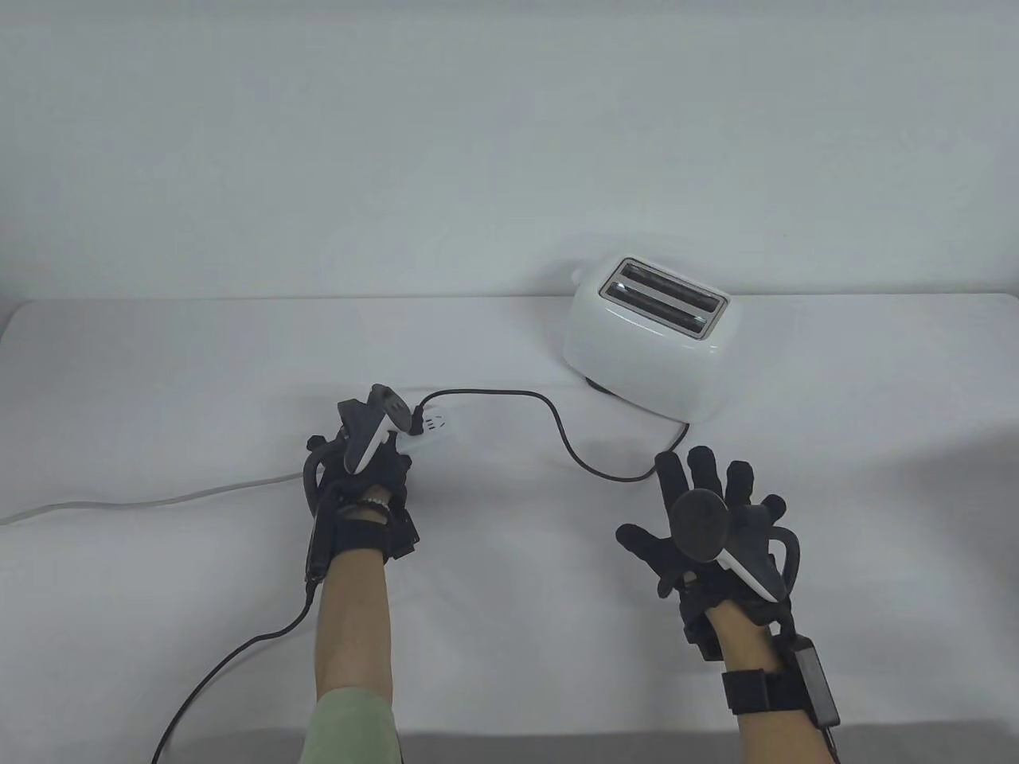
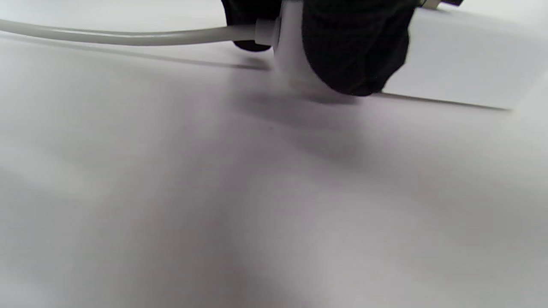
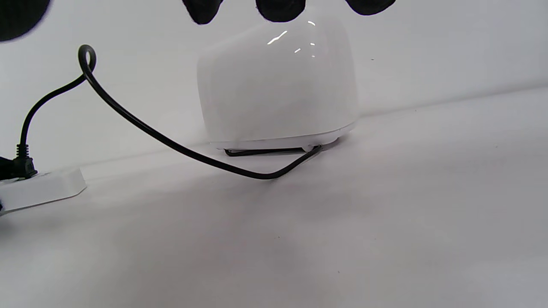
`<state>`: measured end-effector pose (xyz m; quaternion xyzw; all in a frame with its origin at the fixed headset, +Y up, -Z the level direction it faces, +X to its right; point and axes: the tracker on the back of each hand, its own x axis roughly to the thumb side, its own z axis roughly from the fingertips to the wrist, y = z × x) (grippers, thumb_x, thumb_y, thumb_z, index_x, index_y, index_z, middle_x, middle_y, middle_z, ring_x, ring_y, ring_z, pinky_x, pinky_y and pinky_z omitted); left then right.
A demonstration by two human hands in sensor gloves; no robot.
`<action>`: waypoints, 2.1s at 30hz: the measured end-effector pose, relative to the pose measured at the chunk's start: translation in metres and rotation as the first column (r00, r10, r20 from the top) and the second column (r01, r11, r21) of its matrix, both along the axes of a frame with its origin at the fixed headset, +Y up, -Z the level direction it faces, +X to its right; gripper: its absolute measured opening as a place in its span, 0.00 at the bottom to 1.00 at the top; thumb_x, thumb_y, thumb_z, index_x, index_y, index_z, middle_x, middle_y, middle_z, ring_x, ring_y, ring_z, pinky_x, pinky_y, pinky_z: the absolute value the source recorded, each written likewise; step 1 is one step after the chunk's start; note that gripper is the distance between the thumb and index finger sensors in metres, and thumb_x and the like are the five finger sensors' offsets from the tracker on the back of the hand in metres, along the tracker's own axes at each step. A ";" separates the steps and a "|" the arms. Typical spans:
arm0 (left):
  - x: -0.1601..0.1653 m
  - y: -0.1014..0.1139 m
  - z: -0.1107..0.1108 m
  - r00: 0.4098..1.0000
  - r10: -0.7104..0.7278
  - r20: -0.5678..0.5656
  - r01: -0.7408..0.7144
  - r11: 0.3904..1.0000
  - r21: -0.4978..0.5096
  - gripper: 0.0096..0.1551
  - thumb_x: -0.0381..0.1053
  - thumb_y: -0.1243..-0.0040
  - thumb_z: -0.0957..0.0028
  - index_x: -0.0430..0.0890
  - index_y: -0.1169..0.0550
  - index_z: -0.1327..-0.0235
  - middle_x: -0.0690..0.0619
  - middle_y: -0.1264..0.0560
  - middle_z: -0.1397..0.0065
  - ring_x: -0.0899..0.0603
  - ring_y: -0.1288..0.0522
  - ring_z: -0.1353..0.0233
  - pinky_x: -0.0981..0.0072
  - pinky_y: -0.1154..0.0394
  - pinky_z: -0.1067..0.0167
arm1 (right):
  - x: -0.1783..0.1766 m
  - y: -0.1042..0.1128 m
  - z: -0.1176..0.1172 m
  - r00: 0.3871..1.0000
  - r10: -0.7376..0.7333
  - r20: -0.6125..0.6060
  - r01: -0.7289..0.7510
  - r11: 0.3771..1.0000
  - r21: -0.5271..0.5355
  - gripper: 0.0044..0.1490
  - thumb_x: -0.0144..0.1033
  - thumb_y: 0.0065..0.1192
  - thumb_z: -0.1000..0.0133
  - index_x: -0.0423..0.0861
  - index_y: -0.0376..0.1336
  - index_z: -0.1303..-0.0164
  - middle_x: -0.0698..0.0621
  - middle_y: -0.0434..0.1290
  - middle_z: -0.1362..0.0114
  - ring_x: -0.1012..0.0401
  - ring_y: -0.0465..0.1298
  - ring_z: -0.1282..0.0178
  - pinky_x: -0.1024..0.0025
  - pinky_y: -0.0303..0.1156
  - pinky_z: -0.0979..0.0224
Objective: Unplug the toaster
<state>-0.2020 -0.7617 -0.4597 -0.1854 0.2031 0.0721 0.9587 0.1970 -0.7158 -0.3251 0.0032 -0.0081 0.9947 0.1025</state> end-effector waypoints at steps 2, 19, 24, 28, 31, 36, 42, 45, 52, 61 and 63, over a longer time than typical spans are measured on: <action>0.001 0.004 0.006 0.999 -0.003 0.045 0.001 0.999 0.042 0.51 0.58 0.34 0.48 0.75 0.49 0.18 0.67 0.46 0.08 0.50 0.40 0.10 0.40 0.58 0.08 | 0.003 0.002 0.001 1.000 -0.018 0.003 0.018 1.000 0.010 0.67 0.80 0.54 0.62 0.57 0.40 0.17 0.41 0.39 0.12 0.28 0.43 0.19 0.15 0.41 0.35; 0.089 0.037 0.067 0.866 -0.008 0.501 -0.119 0.968 0.222 0.51 0.60 0.32 0.55 0.64 0.42 0.17 0.57 0.36 0.13 0.44 0.29 0.20 0.46 0.40 0.14 | 0.016 0.022 0.022 0.988 -0.139 -0.066 0.143 0.987 0.073 0.70 0.81 0.54 0.63 0.55 0.39 0.17 0.41 0.41 0.12 0.28 0.45 0.19 0.16 0.43 0.35; 0.108 0.039 0.082 0.831 -0.058 0.553 -0.091 0.967 0.239 0.51 0.60 0.31 0.55 0.64 0.41 0.17 0.56 0.36 0.13 0.43 0.28 0.21 0.47 0.39 0.14 | 0.019 0.032 0.030 0.981 -0.180 -0.076 0.188 0.974 0.129 0.70 0.81 0.55 0.63 0.55 0.38 0.17 0.41 0.41 0.12 0.28 0.46 0.19 0.16 0.43 0.34; 0.114 0.033 0.095 0.820 -0.047 0.571 -0.108 0.966 0.234 0.51 0.60 0.31 0.55 0.64 0.40 0.17 0.56 0.35 0.13 0.43 0.28 0.21 0.47 0.39 0.14 | 0.020 0.037 0.034 0.977 -0.195 -0.084 0.206 0.966 0.154 0.70 0.81 0.56 0.63 0.55 0.38 0.17 0.41 0.42 0.12 0.28 0.47 0.19 0.16 0.43 0.34; 0.116 0.025 0.101 0.816 -0.041 0.577 -0.109 0.969 0.223 0.50 0.59 0.30 0.55 0.64 0.40 0.17 0.56 0.35 0.13 0.43 0.28 0.21 0.48 0.39 0.14 | 0.020 0.037 0.034 0.978 -0.189 -0.086 0.201 0.967 0.154 0.70 0.81 0.56 0.63 0.55 0.38 0.17 0.41 0.42 0.12 0.28 0.47 0.19 0.16 0.43 0.34; 0.128 0.010 0.107 0.800 -0.013 0.600 -0.142 0.967 0.210 0.50 0.60 0.31 0.55 0.63 0.40 0.17 0.56 0.35 0.14 0.43 0.27 0.21 0.48 0.39 0.14 | 0.019 0.037 0.034 0.980 -0.178 -0.085 0.190 0.971 0.149 0.70 0.81 0.56 0.63 0.55 0.39 0.17 0.41 0.42 0.12 0.28 0.47 0.19 0.16 0.44 0.34; 0.146 -0.001 0.102 0.800 -0.031 0.600 -0.110 0.974 0.197 0.50 0.60 0.31 0.55 0.64 0.40 0.18 0.56 0.35 0.14 0.44 0.27 0.22 0.48 0.39 0.14 | 0.018 0.034 0.035 0.983 -0.164 -0.078 0.174 0.976 0.133 0.70 0.80 0.56 0.63 0.55 0.39 0.17 0.41 0.43 0.12 0.28 0.48 0.19 0.16 0.43 0.35; 0.144 -0.007 0.101 0.810 -0.014 0.586 -0.116 0.976 0.185 0.50 0.60 0.31 0.54 0.64 0.40 0.17 0.56 0.35 0.14 0.44 0.27 0.22 0.48 0.40 0.14 | 0.014 0.034 0.034 0.987 -0.137 -0.081 0.147 0.981 0.128 0.69 0.80 0.56 0.63 0.55 0.40 0.17 0.41 0.43 0.12 0.29 0.49 0.19 0.16 0.43 0.34; 0.145 -0.011 0.103 0.810 -0.028 0.586 -0.102 0.977 0.188 0.49 0.60 0.31 0.54 0.65 0.40 0.18 0.58 0.34 0.14 0.44 0.28 0.21 0.47 0.42 0.13 | -0.012 0.040 0.037 0.991 0.010 -0.130 0.018 0.976 0.217 0.64 0.73 0.64 0.61 0.54 0.48 0.18 0.44 0.53 0.14 0.34 0.58 0.19 0.18 0.46 0.33; 0.142 -0.012 0.104 0.817 -0.006 0.576 -0.116 0.978 0.174 0.49 0.61 0.32 0.54 0.66 0.40 0.17 0.59 0.34 0.14 0.43 0.31 0.19 0.43 0.44 0.14 | -0.096 0.043 0.016 0.860 0.475 -0.188 -0.401 0.855 0.328 0.39 0.51 0.74 0.60 0.54 0.69 0.37 0.52 0.77 0.31 0.53 0.79 0.37 0.43 0.68 0.33; 0.142 -0.012 0.104 0.818 -0.001 0.575 -0.118 0.978 0.170 0.49 0.61 0.32 0.54 0.66 0.40 0.17 0.60 0.34 0.14 0.43 0.32 0.18 0.42 0.45 0.14 | -0.106 0.041 0.008 0.830 0.528 -0.182 -0.455 0.828 0.327 0.36 0.48 0.75 0.60 0.55 0.70 0.39 0.53 0.79 0.35 0.55 0.80 0.40 0.45 0.69 0.34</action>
